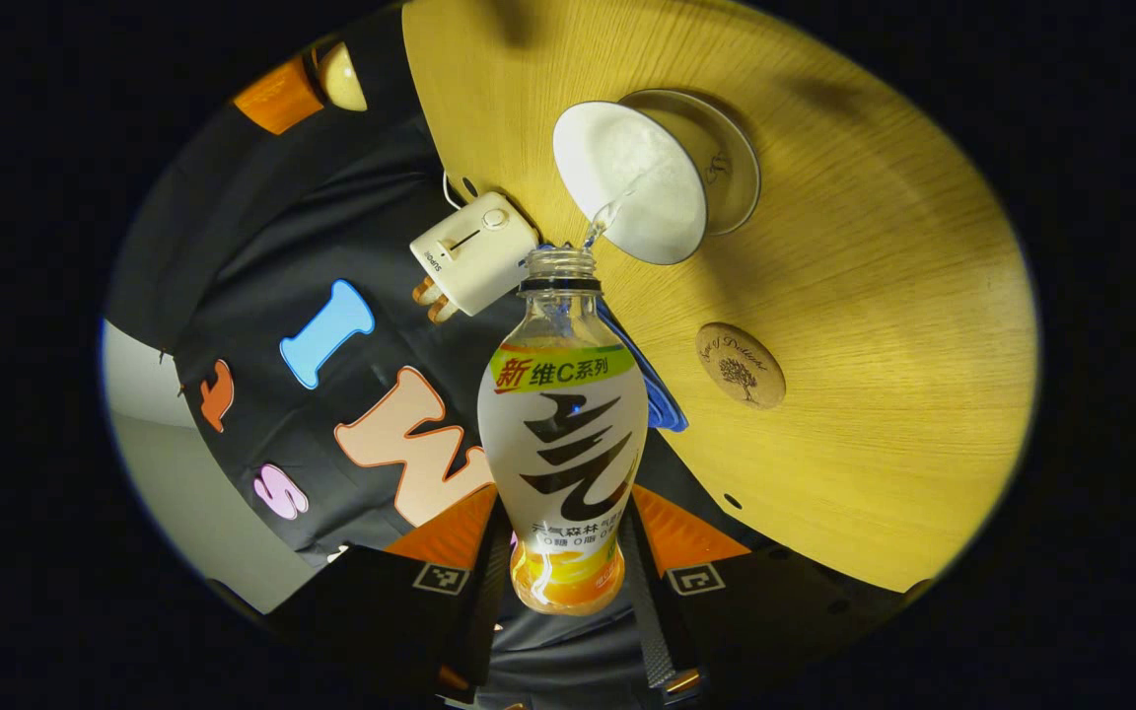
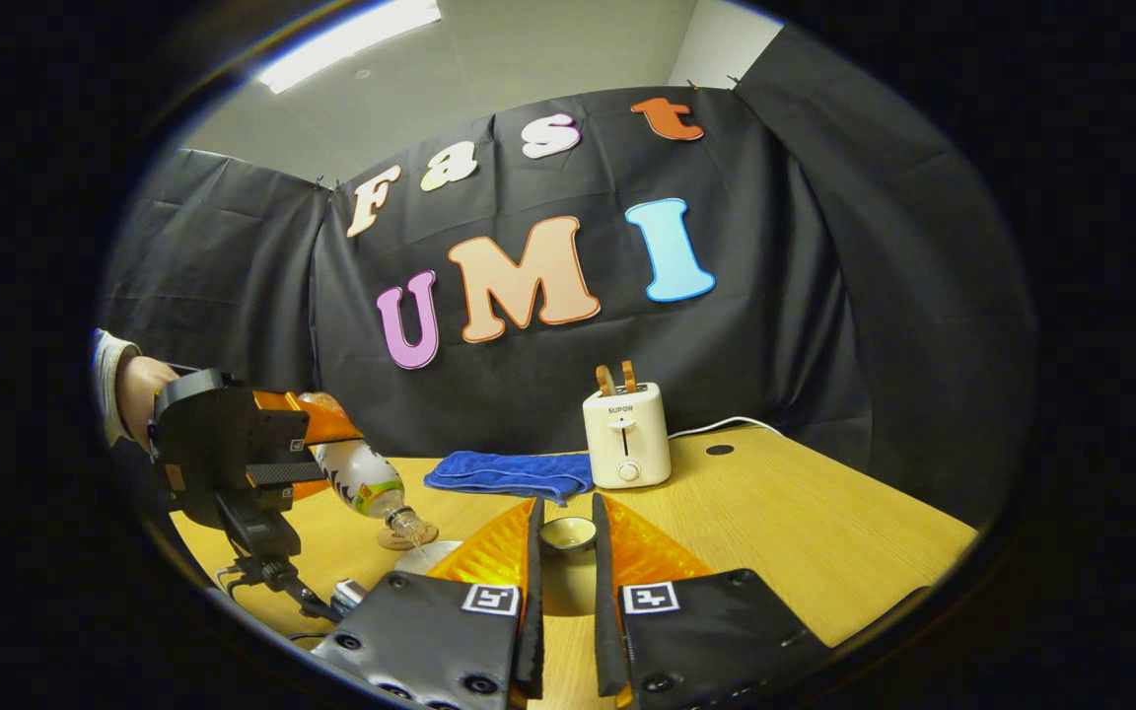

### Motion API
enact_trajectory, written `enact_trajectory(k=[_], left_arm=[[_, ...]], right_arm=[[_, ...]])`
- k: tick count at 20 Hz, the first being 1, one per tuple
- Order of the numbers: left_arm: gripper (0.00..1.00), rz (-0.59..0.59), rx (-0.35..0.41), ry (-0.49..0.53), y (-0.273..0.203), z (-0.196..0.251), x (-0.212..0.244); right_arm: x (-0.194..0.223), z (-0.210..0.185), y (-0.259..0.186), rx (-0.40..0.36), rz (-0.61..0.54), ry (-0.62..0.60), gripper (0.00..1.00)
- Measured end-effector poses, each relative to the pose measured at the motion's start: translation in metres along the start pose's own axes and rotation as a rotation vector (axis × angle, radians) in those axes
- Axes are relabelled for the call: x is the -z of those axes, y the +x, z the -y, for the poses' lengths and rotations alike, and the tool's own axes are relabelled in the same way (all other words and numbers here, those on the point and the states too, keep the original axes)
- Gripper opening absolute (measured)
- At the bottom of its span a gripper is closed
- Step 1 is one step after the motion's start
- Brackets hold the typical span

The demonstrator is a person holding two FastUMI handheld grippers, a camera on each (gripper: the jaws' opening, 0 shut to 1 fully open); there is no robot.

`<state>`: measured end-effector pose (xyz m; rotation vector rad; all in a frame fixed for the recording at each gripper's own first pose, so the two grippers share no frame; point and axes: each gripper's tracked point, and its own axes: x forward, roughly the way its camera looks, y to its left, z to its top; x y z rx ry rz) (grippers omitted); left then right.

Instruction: Open the teacup lid with one hand, grasp the water bottle and pour water into the teacup with the other hand; after pouring, place the water bottle on the coaster and then close the teacup lid.

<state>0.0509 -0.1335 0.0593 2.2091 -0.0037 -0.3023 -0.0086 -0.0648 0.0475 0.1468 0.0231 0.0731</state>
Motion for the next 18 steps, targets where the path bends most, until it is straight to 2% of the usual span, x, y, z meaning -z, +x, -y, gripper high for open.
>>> enact_trajectory(k=[9, 18], left_arm=[[0.58, 0.005, 0.018, 0.019, 0.003, 0.002, -0.003], [0.57, 0.022, 0.069, -0.025, 0.008, 0.028, -0.006]], right_arm=[[0.002, -0.003, 0.001, -0.006, -0.005, -0.01, 0.24], [0.012, -0.004, 0.004, -0.006, -0.027, -0.017, 0.24]])
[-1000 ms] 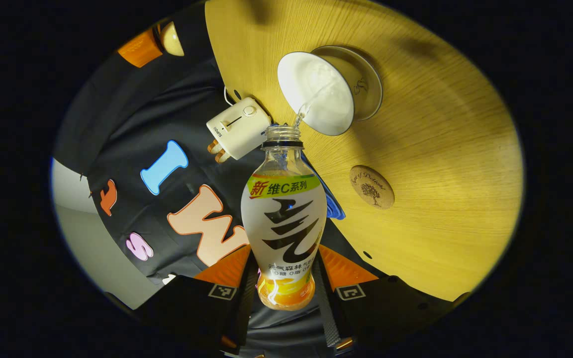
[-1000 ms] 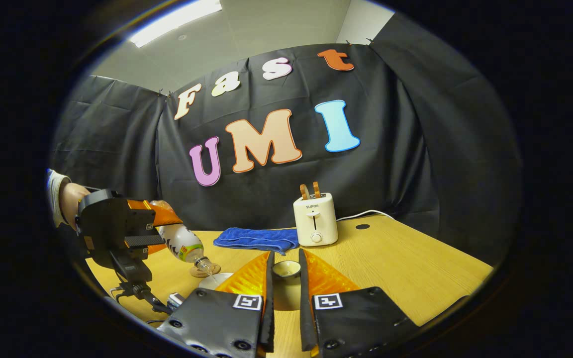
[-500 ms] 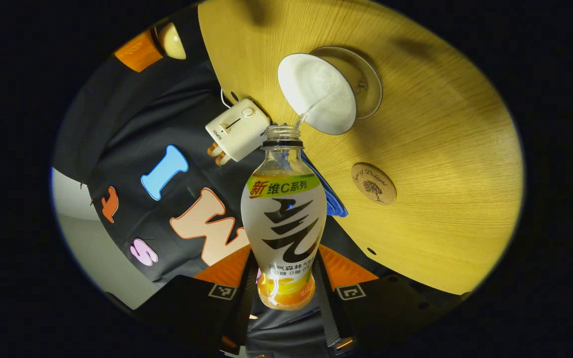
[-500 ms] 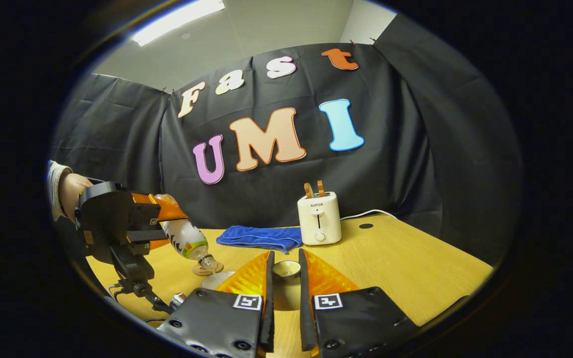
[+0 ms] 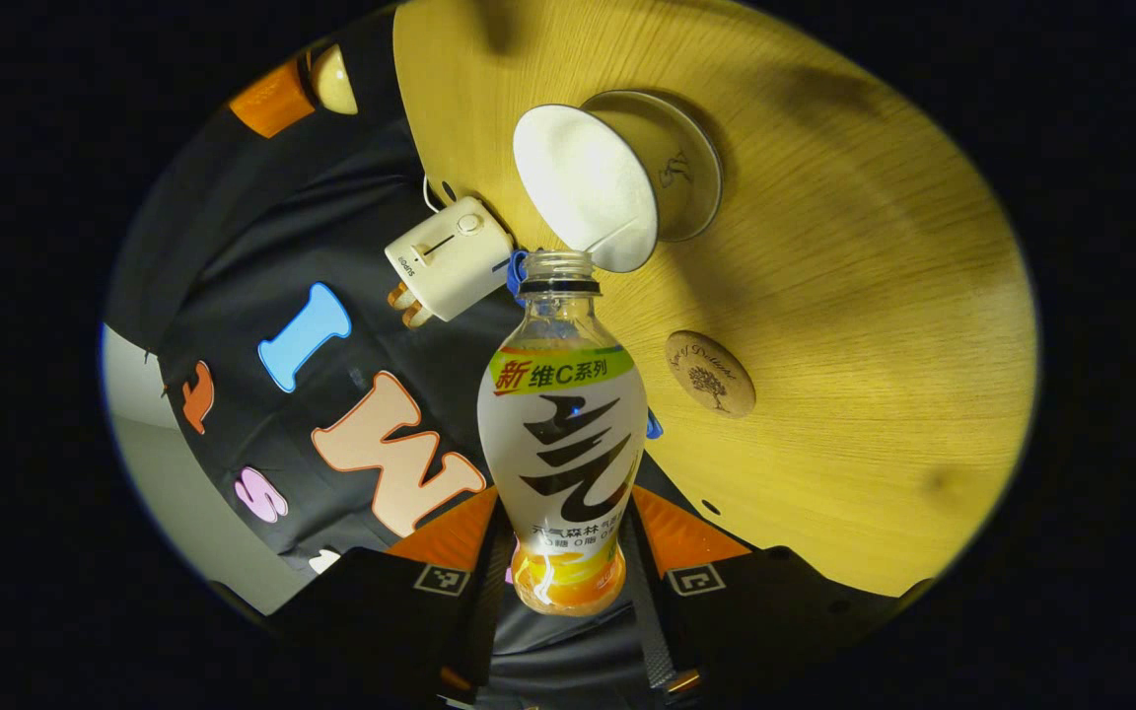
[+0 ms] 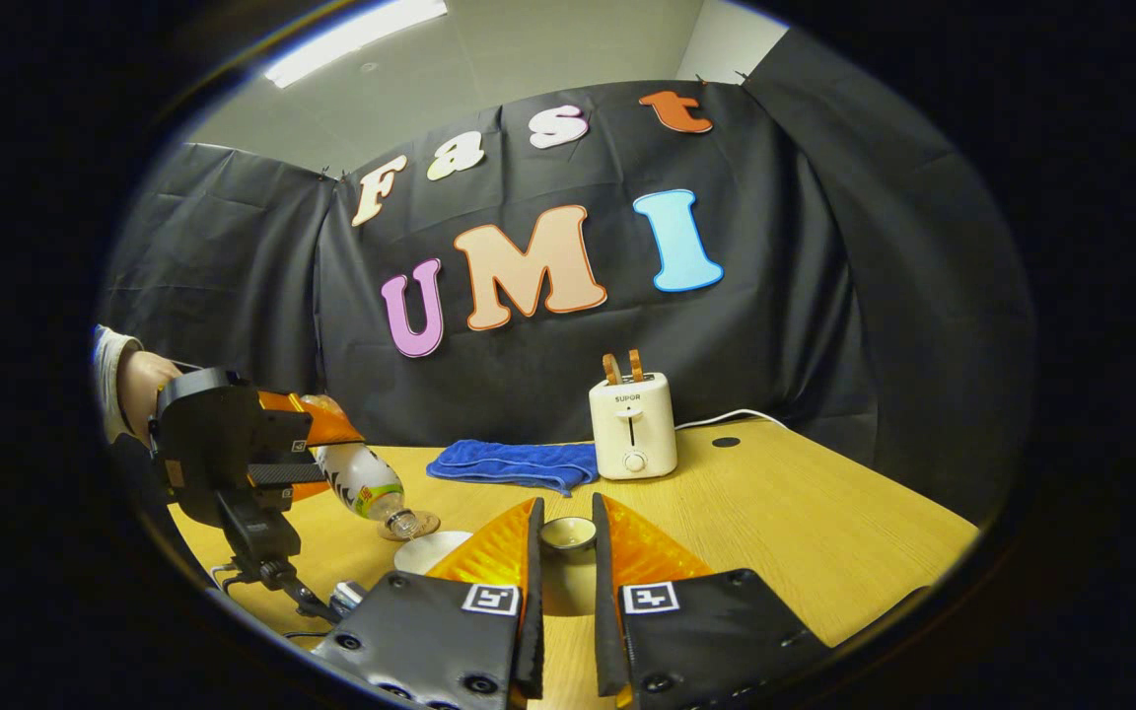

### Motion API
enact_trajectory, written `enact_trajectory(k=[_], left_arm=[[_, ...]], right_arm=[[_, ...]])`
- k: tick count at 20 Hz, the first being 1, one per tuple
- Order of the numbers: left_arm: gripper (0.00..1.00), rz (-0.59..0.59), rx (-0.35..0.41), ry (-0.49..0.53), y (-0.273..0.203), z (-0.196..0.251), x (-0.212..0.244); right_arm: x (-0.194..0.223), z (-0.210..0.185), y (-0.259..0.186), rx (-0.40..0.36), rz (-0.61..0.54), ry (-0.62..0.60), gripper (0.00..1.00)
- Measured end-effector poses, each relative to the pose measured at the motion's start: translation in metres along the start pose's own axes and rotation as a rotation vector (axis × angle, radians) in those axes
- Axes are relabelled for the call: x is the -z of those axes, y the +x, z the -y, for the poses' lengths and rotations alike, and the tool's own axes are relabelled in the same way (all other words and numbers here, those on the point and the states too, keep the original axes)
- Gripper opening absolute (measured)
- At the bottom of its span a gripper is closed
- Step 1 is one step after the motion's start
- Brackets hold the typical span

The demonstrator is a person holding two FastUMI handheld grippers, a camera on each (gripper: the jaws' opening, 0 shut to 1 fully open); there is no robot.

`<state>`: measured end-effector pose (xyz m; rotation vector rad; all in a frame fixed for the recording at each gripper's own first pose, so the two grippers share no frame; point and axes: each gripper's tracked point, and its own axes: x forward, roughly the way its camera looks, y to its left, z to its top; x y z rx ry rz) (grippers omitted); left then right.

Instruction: Open the teacup lid with one hand, grasp the water bottle and pour water into the teacup with the other hand; after pouring, place the water bottle on the coaster and then close the teacup lid.

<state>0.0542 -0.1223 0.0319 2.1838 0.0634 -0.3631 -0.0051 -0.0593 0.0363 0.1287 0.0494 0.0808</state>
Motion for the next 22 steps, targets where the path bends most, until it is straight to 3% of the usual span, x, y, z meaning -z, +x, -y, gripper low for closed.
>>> enact_trajectory(k=[7, 11, 15, 22], left_arm=[[0.58, 0.004, 0.034, -0.03, 0.006, 0.022, 0.002], [0.57, 0.023, 0.048, -0.105, 0.004, 0.027, 0.0], [0.57, 0.085, 0.1, -0.296, 0.001, 0.039, -0.012], [0.57, 0.181, 0.096, -0.658, -0.006, 0.04, -0.03]], right_arm=[[0.004, 0.0, 0.002, 0.003, -0.008, -0.004, 0.24], [0.005, -0.002, 0.003, 0.001, -0.012, -0.006, 0.24], [0.005, -0.002, 0.003, -0.001, -0.011, -0.003, 0.24], [-0.001, -0.018, -0.002, -0.031, 0.01, 0.003, 0.24]])
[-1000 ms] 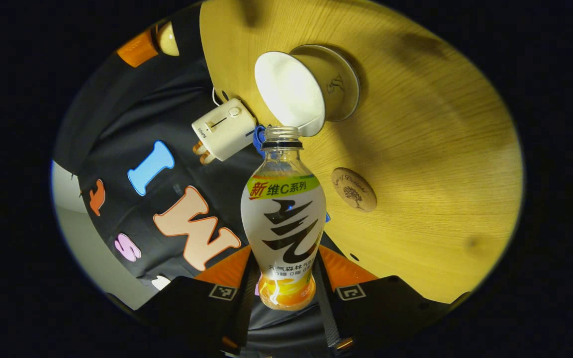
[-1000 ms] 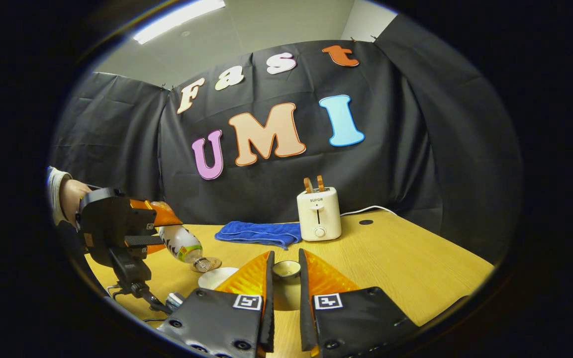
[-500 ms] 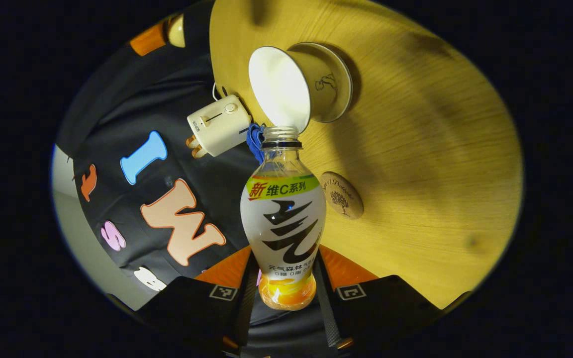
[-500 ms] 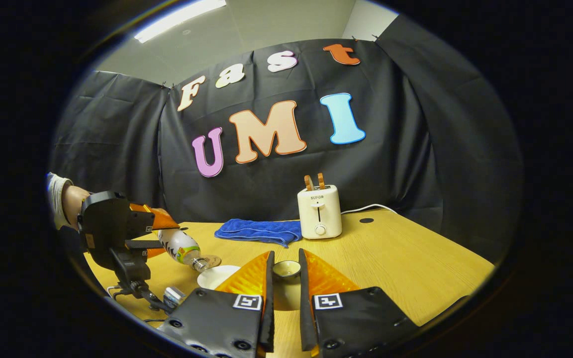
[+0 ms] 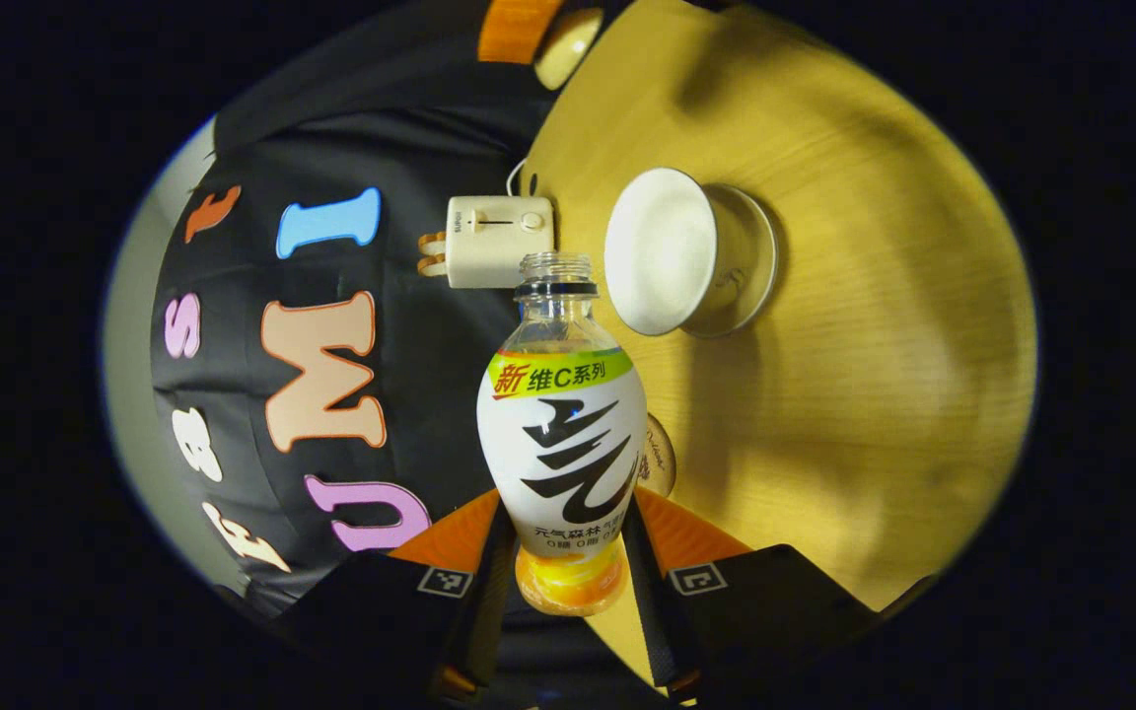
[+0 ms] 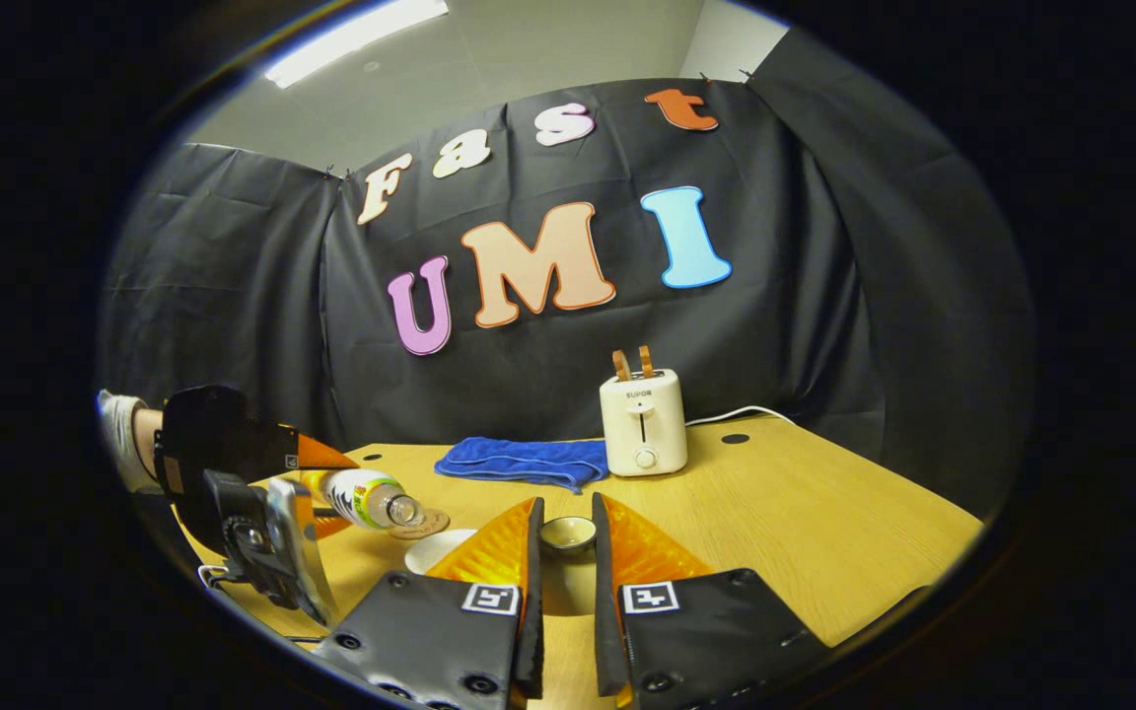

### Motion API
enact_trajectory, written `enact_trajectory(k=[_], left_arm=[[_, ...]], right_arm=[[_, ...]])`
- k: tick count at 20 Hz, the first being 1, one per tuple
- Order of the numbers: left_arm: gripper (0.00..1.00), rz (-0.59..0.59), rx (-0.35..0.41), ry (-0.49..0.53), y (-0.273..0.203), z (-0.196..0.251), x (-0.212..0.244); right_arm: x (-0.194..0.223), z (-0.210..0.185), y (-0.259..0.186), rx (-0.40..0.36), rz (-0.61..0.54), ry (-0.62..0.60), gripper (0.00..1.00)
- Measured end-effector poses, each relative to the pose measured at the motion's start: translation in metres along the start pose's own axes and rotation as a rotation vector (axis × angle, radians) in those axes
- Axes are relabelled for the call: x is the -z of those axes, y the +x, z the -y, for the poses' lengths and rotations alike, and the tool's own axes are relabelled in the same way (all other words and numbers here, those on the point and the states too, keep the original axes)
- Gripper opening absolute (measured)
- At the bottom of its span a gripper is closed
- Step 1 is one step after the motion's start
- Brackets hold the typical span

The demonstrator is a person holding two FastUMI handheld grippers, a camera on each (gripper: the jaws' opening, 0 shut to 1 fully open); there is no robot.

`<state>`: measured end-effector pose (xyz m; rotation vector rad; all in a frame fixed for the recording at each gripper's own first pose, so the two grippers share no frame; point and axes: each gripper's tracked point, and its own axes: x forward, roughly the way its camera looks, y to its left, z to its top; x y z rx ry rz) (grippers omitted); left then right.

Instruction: Open the teacup lid with one hand, grasp the water bottle and pour water into the teacup with the other hand; after pouring, place the water bottle on the coaster and then close the teacup lid.

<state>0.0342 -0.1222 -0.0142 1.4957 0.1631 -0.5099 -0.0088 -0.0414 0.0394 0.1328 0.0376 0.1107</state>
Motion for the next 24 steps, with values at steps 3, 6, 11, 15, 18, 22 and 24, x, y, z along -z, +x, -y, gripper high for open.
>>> enact_trajectory(k=[3, 6, 11, 15, 18, 22, 24], left_arm=[[0.57, 0.049, 0.004, -0.206, 0.001, 0.005, -0.004], [0.57, 0.096, 0.005, -0.351, 0.003, 0.003, -0.009], [0.56, 0.16, 0.0, -0.575, 0.005, -0.005, -0.012], [0.57, 0.204, -0.033, -0.769, 0.013, -0.016, -0.008], [0.57, 0.235, -0.059, -0.915, 0.02, -0.028, -0.003], [0.57, 0.288, -0.094, -1.096, 0.026, -0.047, 0.0], [0.57, 0.319, -0.082, -1.184, 0.031, -0.052, -0.003]], right_arm=[[-0.005, -0.01, -0.001, -0.014, 0.021, -0.018, 0.24], [-0.005, -0.015, 0.002, -0.012, 0.018, -0.037, 0.24], [-0.005, -0.032, 0.009, -0.043, 0.001, -0.044, 0.24], [-0.011, -0.045, 0.014, -0.06, 0.01, -0.08, 0.24], [-0.009, -0.052, 0.017, -0.066, 0.008, -0.1, 0.24], [-0.006, -0.061, 0.021, -0.079, -0.003, -0.11, 0.24], [-0.004, -0.064, 0.022, -0.083, -0.007, -0.118, 0.24]])
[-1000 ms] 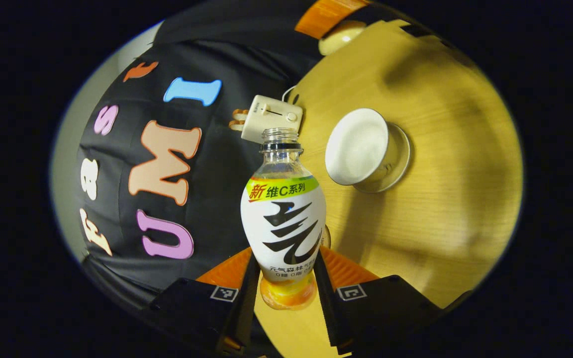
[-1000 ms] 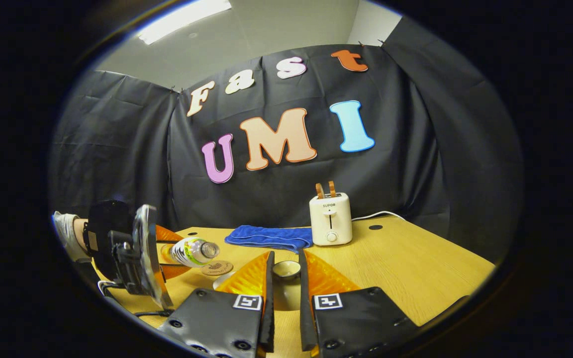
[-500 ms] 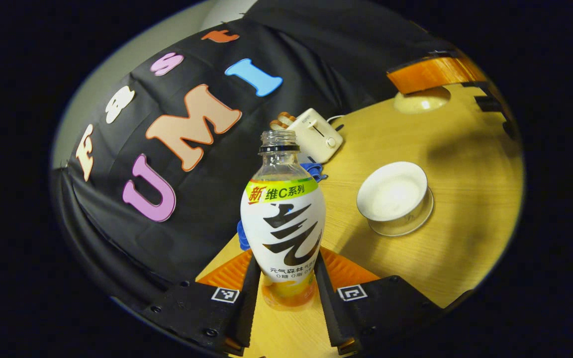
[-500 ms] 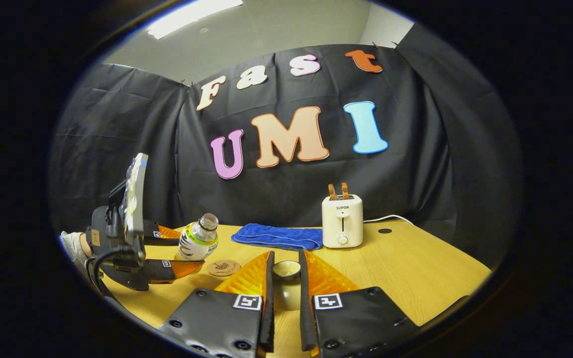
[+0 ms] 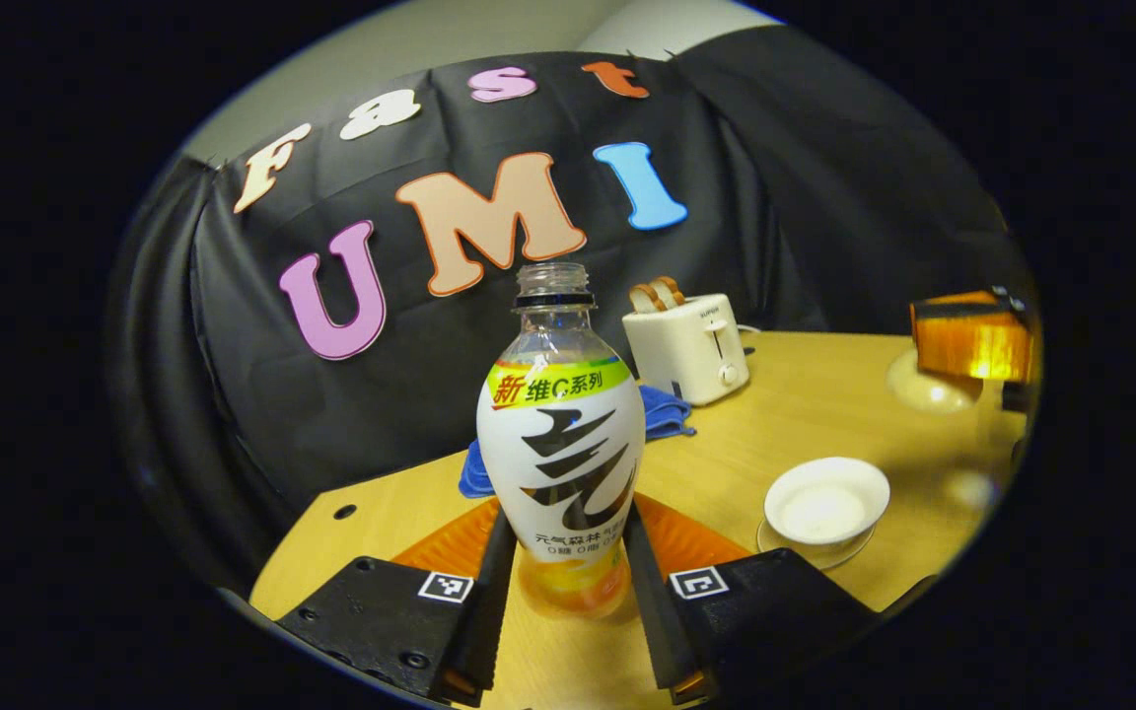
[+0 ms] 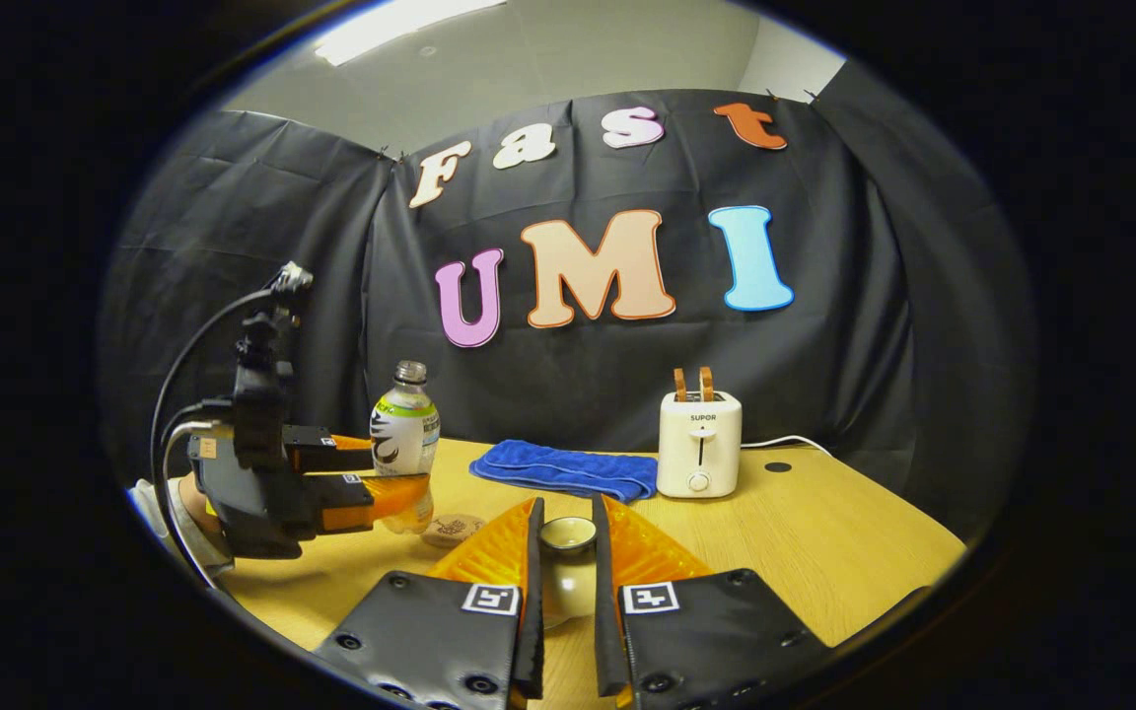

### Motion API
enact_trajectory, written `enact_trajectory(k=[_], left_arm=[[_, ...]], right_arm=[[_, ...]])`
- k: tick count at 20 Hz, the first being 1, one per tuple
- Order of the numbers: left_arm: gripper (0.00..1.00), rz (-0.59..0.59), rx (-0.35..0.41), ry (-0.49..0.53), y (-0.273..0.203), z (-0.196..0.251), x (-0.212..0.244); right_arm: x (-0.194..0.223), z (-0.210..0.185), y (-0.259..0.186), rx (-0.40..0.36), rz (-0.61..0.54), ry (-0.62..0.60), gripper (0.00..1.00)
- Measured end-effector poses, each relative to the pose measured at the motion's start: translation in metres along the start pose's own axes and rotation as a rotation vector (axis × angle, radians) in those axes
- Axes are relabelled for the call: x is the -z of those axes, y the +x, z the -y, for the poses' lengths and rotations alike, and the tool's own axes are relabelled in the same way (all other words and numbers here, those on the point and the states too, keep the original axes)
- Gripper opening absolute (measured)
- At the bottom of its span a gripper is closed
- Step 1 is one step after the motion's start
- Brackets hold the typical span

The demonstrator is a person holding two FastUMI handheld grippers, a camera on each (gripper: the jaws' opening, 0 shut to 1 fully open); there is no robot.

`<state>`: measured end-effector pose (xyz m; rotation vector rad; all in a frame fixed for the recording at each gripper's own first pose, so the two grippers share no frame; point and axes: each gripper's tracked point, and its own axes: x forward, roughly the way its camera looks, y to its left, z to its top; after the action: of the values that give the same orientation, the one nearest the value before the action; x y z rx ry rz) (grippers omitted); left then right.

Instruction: Open the teacup lid with one hand, grasp the water bottle and pour water into the teacup with the other hand; after pouring, place the water bottle on the coaster and then close the teacup lid.

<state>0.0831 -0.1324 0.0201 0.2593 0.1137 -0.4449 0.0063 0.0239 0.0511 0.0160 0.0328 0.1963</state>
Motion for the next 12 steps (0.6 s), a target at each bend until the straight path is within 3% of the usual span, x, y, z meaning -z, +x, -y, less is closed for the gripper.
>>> enact_trajectory(k=[5, 12], left_arm=[[0.57, 0.038, -0.001, -0.179, 0.019, -0.005, -0.001], [0.57, 0.016, -0.059, -0.201, 0.046, -0.024, 0.021]], right_arm=[[0.003, -0.001, 0.003, 0.0, -0.01, -0.009, 0.24], [0.005, 0.012, 0.006, 0.023, -0.013, -0.002, 0.26]])
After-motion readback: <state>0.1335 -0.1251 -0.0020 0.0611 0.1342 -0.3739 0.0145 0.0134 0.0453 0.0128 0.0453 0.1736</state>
